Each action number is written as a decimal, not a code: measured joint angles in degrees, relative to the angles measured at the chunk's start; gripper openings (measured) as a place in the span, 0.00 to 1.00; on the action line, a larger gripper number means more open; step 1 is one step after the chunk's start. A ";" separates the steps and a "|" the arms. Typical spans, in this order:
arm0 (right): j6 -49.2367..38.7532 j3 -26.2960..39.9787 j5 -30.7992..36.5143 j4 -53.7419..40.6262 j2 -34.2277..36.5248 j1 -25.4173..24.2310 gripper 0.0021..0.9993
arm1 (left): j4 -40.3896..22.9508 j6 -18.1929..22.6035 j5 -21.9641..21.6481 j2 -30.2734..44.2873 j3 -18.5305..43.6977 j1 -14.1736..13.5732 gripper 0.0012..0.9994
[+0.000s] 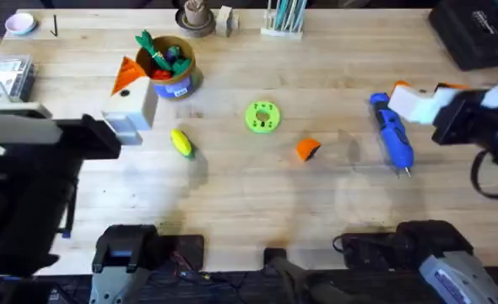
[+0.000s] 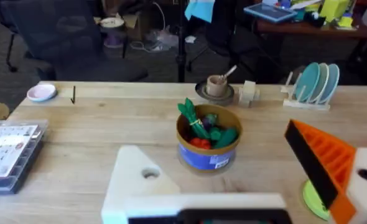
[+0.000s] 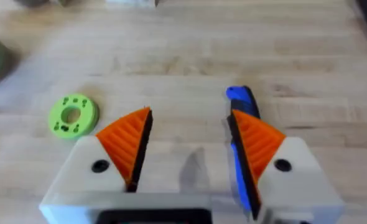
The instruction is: Pick up the gripper from the table and insert it into the empty holder that is missing its gripper. Then pick up a screw, insert it into the mounting hole, and use the screwdriver to tighten it. Finally, clean up the table by picking up the vegetable and placing it into the bucket.
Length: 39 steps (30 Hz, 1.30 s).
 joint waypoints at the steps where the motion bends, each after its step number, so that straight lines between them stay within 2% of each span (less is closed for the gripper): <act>1: 0.00 2.58 -0.18 -1.99 2.60 0.00 0.80 | -1.43 0.00 -0.01 1.20 1.65 0.00 0.99; 5: 0.02 11.45 -0.71 -8.79 11.59 0.00 0.80 | -9.41 0.00 0.61 7.72 8.92 0.00 0.99; 8: 0.02 15.71 -0.84 -9.88 16.90 0.00 0.80 | -12.63 0.00 3.57 12.84 13.08 -0.02 0.99; 16: 0.02 16.80 -0.84 -10.21 22.52 0.00 0.80 | -13.92 -0.30 15.06 17.76 14.54 -0.33 0.99; 20: 0.02 16.80 -0.84 -10.53 23.25 0.00 0.80 | -16.95 -1.77 17.37 17.81 14.53 -0.33 0.99; 24: 0.02 16.80 -0.84 -10.47 23.23 0.00 0.80 | -20.70 -7.21 16.23 19.73 14.54 -0.33 0.99; 30: 0.04 16.80 -0.84 -9.32 22.84 0.00 0.80 | -19.99 -15.40 15.18 28.18 14.54 -0.33 0.99; 39: 0.04 16.80 -0.84 -7.68 20.44 0.00 0.80 | -22.48 -22.45 16.16 41.13 14.54 -0.33 0.99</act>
